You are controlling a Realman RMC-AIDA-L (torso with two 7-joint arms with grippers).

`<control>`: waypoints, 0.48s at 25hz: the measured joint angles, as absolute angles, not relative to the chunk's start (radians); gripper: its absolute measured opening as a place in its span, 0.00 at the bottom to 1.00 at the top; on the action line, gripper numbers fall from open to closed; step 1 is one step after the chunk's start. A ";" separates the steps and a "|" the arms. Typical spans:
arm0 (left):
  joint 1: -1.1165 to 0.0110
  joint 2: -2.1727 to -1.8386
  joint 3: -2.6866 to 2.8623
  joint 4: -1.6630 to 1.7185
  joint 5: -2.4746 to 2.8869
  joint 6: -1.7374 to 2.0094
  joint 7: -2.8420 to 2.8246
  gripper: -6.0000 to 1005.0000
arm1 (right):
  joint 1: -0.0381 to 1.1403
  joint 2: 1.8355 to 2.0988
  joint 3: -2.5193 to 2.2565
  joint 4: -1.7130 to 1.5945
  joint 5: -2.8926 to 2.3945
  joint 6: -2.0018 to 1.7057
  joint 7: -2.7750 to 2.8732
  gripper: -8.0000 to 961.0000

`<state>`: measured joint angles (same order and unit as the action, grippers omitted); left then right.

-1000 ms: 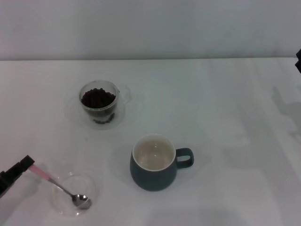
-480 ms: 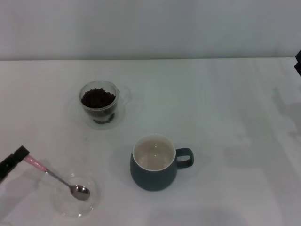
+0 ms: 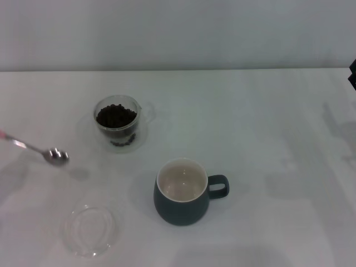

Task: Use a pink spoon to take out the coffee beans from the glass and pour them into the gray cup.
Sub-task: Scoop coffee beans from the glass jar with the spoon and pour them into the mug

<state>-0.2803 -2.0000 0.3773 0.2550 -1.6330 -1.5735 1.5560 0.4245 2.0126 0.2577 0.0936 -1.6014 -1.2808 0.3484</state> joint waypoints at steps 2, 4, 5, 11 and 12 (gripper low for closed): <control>-0.313 -1.999 0.377 0.260 -1.683 -1.557 1.555 0.14 | 0.422 2.013 0.258 0.094 -1.601 -1.281 0.349 0.85; -0.348 -1.999 0.377 0.265 -1.712 -1.527 1.554 0.14 | 0.419 2.013 0.258 0.095 -1.599 -1.281 0.351 0.85; -0.370 -1.999 0.377 0.268 -1.721 -1.511 1.554 0.14 | 0.418 2.013 0.258 0.097 -1.598 -1.281 0.351 0.85; -0.514 -1.989 0.383 0.268 -1.730 -1.343 1.553 0.14 | 0.416 2.013 0.259 0.101 -1.592 -1.281 0.352 0.85; -0.531 -1.990 0.384 0.268 -1.729 -1.320 1.554 0.14 | 0.416 2.013 0.260 0.101 -1.592 -1.281 0.353 0.85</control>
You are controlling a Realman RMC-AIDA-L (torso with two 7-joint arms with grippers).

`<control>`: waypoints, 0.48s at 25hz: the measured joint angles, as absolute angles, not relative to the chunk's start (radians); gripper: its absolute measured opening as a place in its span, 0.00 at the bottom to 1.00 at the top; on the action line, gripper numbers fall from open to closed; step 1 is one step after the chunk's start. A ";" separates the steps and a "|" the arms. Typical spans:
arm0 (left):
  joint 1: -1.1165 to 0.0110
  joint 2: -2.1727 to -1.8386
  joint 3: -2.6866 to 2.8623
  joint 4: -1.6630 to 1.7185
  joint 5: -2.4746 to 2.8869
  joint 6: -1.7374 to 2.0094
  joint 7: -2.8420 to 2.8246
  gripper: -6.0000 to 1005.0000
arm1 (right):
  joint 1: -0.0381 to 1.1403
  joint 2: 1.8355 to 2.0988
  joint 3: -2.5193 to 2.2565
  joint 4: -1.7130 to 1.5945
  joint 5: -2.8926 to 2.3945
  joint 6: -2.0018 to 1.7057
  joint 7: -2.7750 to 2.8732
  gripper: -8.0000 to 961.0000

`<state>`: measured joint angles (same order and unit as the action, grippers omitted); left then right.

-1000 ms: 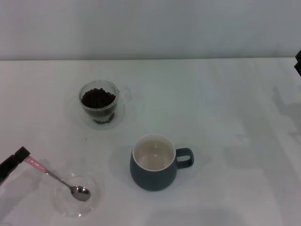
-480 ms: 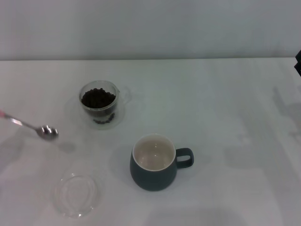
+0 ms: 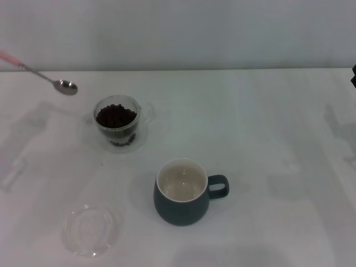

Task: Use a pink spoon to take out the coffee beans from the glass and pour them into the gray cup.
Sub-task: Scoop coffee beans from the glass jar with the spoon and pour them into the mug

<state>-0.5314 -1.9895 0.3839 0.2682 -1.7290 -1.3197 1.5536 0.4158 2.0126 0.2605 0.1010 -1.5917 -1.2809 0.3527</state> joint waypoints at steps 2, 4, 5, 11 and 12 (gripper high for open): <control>-0.563 -1.990 0.385 0.268 -1.726 -1.266 1.558 0.14 | 0.418 2.013 0.268 0.102 -1.591 -1.281 0.354 0.85; -0.589 -1.993 0.388 0.268 -1.719 -1.216 1.564 0.14 | 0.422 2.014 0.272 0.103 -1.591 -1.280 0.355 0.85; -0.598 -1.996 0.389 0.269 -1.715 -1.196 1.571 0.14 | 0.423 2.014 0.275 0.103 -1.591 -1.279 0.355 0.85; -0.651 -2.023 0.399 0.267 -1.672 -1.105 1.617 0.14 | 0.422 2.014 0.307 0.103 -1.591 -1.277 0.355 0.85; -0.655 -2.028 0.406 0.267 -1.670 -1.097 1.621 0.14 | 0.422 2.014 0.309 0.103 -1.591 -1.276 0.356 0.85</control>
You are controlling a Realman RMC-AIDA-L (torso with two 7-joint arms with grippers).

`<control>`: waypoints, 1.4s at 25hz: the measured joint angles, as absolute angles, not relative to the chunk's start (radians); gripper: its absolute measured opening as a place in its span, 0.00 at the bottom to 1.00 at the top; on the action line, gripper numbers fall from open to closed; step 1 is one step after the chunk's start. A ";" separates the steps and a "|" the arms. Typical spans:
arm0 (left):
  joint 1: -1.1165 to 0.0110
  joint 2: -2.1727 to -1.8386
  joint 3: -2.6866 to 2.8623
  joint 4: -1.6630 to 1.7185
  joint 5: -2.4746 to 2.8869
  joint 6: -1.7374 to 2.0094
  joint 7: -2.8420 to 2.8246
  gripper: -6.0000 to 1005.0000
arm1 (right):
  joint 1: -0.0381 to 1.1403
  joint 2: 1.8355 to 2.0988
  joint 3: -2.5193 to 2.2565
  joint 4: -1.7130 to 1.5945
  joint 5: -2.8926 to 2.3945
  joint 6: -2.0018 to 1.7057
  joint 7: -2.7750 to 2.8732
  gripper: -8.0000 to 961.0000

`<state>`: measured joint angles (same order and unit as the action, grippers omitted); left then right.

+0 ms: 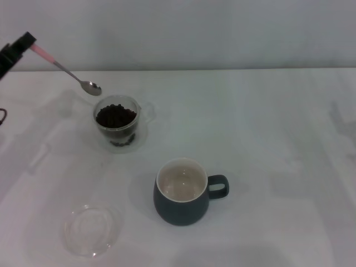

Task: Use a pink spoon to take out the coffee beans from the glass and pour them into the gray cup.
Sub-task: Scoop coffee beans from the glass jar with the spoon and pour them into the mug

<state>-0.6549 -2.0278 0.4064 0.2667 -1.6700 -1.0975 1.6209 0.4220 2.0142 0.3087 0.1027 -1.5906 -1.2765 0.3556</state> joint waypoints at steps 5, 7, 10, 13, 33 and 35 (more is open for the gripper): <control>-0.668 -2.040 0.450 0.267 -1.669 -1.065 1.627 0.14 | 0.424 2.014 0.317 0.102 -1.590 -1.276 0.356 0.85; -0.669 -2.042 0.471 0.267 -1.669 -1.048 1.628 0.14 | 0.425 2.014 0.322 0.102 -1.589 -1.275 0.356 0.85; -0.671 -2.049 0.488 0.266 -1.669 -1.035 1.638 0.14 | 0.426 2.014 0.323 0.103 -1.589 -1.274 0.356 0.85; -0.671 -2.060 0.491 0.263 -1.669 -1.028 1.666 0.14 | 0.426 2.014 0.324 0.103 -1.589 -1.272 0.356 0.85; -0.691 -2.074 0.491 0.191 -1.669 -0.986 1.717 0.14 | 0.416 2.014 0.324 0.112 -1.573 -1.267 0.356 0.85; -0.692 -2.074 0.491 0.182 -1.669 -0.986 1.717 0.14 | 0.416 2.014 0.324 0.112 -1.569 -1.266 0.356 0.85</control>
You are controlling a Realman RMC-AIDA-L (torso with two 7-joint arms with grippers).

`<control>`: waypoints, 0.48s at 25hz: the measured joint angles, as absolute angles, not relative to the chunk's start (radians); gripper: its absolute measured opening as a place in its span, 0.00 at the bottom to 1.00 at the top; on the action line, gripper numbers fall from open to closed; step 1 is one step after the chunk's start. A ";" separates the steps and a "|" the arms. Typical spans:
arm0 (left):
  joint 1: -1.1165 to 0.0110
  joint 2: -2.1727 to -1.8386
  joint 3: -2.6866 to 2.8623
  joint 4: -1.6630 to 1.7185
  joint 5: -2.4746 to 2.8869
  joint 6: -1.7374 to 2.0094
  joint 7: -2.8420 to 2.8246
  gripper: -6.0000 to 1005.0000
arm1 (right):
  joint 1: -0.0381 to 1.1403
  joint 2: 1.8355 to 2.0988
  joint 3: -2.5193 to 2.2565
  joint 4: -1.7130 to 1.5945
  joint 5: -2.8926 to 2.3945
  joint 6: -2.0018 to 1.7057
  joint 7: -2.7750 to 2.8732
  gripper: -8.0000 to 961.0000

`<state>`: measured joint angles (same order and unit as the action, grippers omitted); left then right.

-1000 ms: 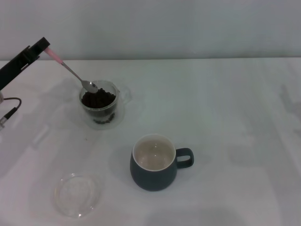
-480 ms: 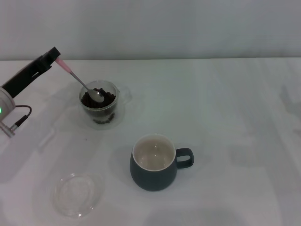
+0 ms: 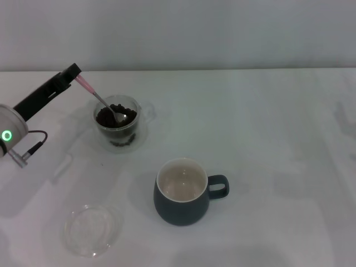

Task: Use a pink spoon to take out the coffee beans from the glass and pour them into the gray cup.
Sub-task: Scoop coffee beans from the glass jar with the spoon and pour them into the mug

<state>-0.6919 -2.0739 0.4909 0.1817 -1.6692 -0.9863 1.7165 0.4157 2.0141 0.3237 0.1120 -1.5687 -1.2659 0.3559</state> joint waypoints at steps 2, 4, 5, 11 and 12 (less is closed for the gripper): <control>-0.693 -2.074 0.491 0.175 -1.672 -0.986 1.713 0.14 | 0.416 2.014 0.324 0.112 -1.568 -1.264 0.356 0.85; -0.693 -2.075 0.491 0.169 -1.674 -0.986 1.703 0.14 | 0.416 2.014 0.324 0.112 -1.568 -1.260 0.356 0.85; -0.693 -2.075 0.491 0.166 -1.675 -0.986 1.691 0.14 | 0.416 2.014 0.324 0.112 -1.568 -1.259 0.356 0.85; -0.677 -2.075 0.486 0.163 -1.678 -0.989 1.603 0.14 | 0.417 2.014 0.325 0.112 -1.567 -1.257 0.356 0.85; -0.669 -2.075 0.483 0.163 -1.684 -0.994 1.577 0.14 | 0.418 2.014 0.327 0.112 -1.567 -1.257 0.356 0.85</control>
<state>-0.6686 -2.0754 0.4830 0.1633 -1.6842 -0.9936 1.5767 0.4179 2.0141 0.3266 0.1120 -1.5666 -1.2570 0.3559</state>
